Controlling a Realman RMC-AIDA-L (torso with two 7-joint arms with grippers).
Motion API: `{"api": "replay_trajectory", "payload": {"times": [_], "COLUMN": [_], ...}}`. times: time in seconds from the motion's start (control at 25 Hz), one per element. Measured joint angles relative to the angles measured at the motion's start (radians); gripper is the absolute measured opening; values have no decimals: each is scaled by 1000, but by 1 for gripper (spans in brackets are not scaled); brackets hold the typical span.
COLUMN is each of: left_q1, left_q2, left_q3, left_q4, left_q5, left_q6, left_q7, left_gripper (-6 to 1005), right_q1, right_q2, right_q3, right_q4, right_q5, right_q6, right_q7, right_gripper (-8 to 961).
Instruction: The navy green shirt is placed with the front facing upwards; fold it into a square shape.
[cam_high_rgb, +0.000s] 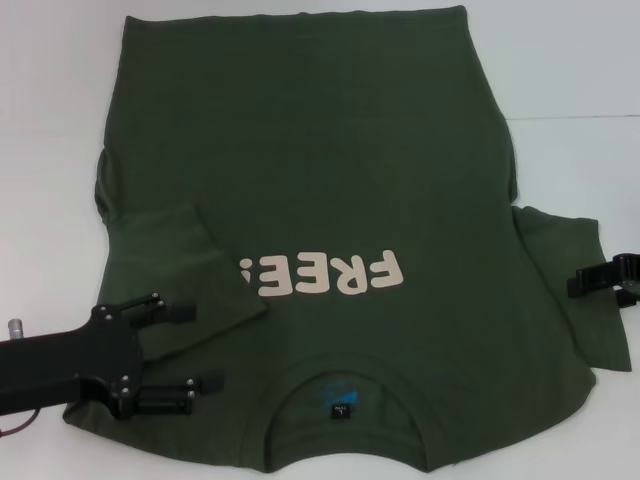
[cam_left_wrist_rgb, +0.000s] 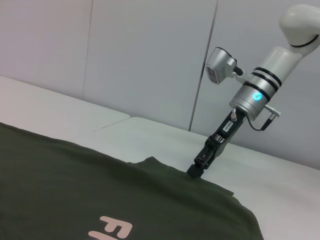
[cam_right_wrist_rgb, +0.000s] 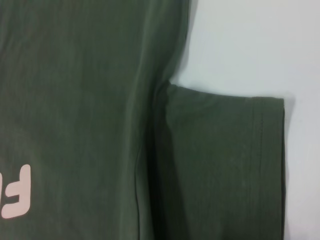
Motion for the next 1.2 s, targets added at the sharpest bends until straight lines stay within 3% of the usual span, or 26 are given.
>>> {"api": "replay_trajectory", "payload": {"times": [0.56,1.2], "left_q1": [0,3], "left_q2": [-2,-2], "left_q3": [0,0], "left_q4": [0,-2], "left_q5": [0,0], "left_q6": [0,0], "left_q7": [0,-1], "left_gripper": [949,948], "right_q1": [0,-13], "right_q2": [-3,-24], "right_q3": [1,13], "right_q4": [26,79], "right_q5": [24,93], "right_q6": [2,-3], "right_q7": [0,-13], "right_gripper": [838,838]}}
